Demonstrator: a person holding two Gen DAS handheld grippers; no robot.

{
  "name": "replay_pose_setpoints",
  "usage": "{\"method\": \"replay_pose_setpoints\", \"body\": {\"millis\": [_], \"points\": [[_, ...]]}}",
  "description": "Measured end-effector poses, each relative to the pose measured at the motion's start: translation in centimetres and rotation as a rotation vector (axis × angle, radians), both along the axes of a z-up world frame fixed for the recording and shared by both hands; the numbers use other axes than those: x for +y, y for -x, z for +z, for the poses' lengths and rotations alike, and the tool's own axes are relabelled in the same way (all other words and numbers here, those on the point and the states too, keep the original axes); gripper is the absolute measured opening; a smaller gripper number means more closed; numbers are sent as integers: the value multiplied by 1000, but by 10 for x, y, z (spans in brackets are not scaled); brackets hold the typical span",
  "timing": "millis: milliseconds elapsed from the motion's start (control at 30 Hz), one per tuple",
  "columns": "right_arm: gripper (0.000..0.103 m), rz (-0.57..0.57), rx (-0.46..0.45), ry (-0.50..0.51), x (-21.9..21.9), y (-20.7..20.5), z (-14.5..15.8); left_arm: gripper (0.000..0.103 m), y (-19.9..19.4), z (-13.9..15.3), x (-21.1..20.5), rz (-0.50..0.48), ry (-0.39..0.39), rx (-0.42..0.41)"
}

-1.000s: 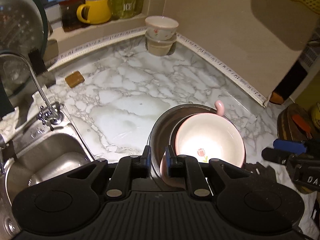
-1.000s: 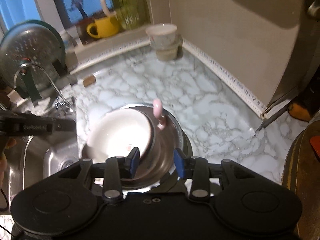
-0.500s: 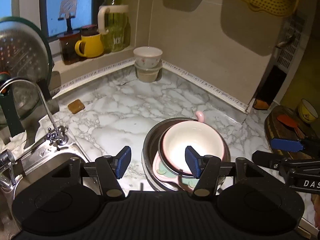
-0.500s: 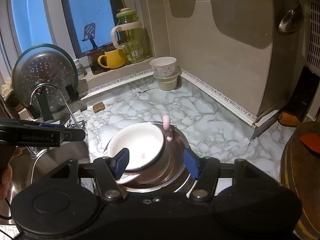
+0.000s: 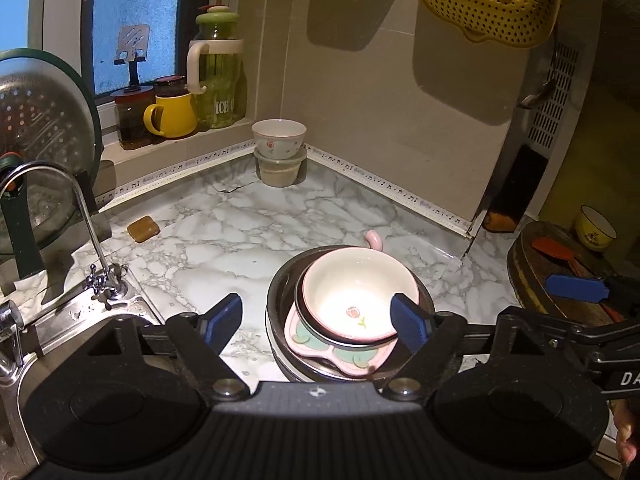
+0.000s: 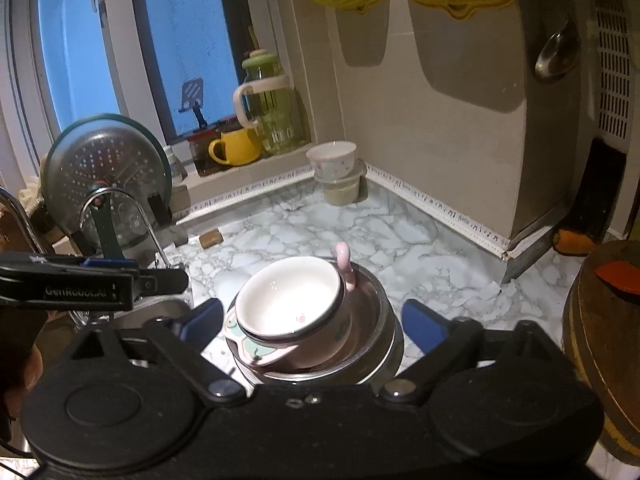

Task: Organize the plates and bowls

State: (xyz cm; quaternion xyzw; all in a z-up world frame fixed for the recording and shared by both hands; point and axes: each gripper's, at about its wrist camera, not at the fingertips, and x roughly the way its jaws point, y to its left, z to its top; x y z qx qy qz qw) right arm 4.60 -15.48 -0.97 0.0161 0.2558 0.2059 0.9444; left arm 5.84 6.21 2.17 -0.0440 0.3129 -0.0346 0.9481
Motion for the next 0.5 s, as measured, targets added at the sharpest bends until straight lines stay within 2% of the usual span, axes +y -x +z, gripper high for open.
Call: {"method": "replay_pose_setpoints", "body": {"millis": [100,167,200,500], "points": [[102,-4,-31,-4,0,8,1,86,5,-2,-2,-8,4,-14],[102,-5,-45,-16,-2,11,1,99,7,-4,-1,-14,23,-19],[102,-9,-49,-21,-3,13,1,102,9,-5,-1,-18,32,-24],[103,-38,-50,-53,-9,18,-6,103,16,-7,-4,-20,18,-47]]}}
